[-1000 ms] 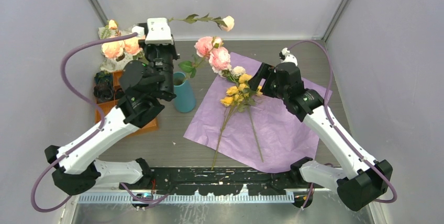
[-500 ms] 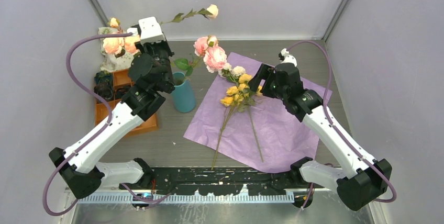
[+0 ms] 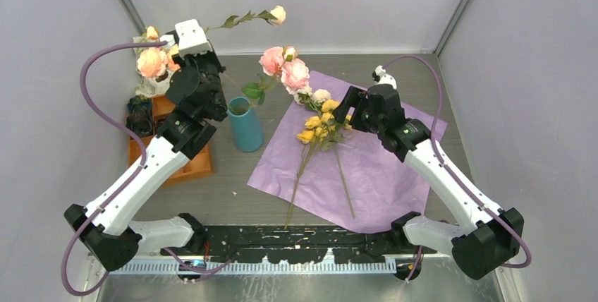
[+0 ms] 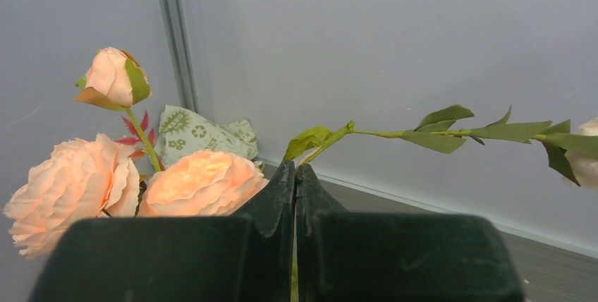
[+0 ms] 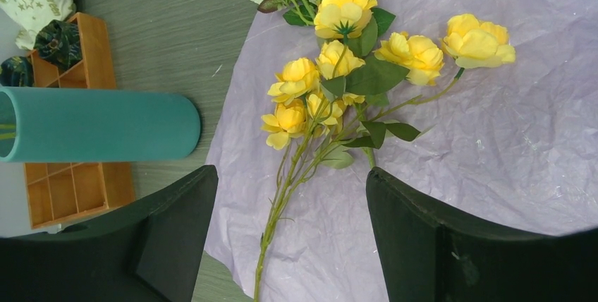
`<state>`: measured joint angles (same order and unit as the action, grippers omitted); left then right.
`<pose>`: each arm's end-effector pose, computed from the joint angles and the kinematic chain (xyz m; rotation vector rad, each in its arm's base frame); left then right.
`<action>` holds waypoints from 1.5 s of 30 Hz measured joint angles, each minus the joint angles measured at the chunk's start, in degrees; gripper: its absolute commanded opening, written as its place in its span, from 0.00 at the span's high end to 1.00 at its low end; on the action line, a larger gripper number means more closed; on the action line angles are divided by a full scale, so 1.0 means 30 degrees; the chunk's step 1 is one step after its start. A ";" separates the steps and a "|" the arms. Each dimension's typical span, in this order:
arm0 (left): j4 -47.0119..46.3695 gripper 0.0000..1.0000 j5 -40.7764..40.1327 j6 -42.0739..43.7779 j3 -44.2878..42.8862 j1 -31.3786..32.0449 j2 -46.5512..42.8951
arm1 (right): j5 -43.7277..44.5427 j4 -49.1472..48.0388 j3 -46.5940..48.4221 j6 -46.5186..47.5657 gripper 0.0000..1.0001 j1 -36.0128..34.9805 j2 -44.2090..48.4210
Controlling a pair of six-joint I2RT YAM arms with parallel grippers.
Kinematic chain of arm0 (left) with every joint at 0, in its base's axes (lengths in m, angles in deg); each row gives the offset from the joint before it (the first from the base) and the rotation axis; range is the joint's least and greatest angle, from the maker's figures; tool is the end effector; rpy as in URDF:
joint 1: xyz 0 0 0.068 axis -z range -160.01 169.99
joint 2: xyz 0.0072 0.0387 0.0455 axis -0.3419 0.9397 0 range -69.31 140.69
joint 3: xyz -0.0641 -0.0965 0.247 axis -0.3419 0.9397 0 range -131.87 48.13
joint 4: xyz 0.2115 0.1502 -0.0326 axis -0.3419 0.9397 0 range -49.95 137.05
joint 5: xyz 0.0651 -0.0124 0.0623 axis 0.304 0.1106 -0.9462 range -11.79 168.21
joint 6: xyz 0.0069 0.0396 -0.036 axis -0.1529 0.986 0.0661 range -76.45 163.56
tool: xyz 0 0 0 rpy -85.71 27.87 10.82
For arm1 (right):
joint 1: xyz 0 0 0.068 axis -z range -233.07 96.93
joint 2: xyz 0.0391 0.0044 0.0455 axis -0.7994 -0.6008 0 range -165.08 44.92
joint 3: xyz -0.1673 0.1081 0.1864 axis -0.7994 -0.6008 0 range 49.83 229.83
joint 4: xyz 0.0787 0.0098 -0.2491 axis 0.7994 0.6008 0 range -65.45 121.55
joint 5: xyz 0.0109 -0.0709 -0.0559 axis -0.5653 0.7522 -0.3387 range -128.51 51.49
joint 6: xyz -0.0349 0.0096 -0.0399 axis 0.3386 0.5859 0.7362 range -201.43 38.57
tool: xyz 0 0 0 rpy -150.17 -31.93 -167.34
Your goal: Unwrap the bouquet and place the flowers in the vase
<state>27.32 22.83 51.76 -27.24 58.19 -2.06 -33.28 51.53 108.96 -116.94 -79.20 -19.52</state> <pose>0.2069 -0.1254 0.4845 -0.3331 1.3274 0.1429 0.2242 0.1064 0.3303 0.2329 2.1668 0.5295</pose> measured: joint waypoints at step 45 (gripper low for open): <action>0.3803 1.00 0.3614 -0.1195 -0.0160 -0.0532 0.0641 | -0.0780 -0.0852 -0.0525 -0.0379 0.17 0.0000 -0.1042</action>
<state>38.73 33.67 48.18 -27.72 56.59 -0.14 -35.62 48.97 107.39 -118.07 -79.20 -22.65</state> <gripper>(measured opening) 0.006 0.825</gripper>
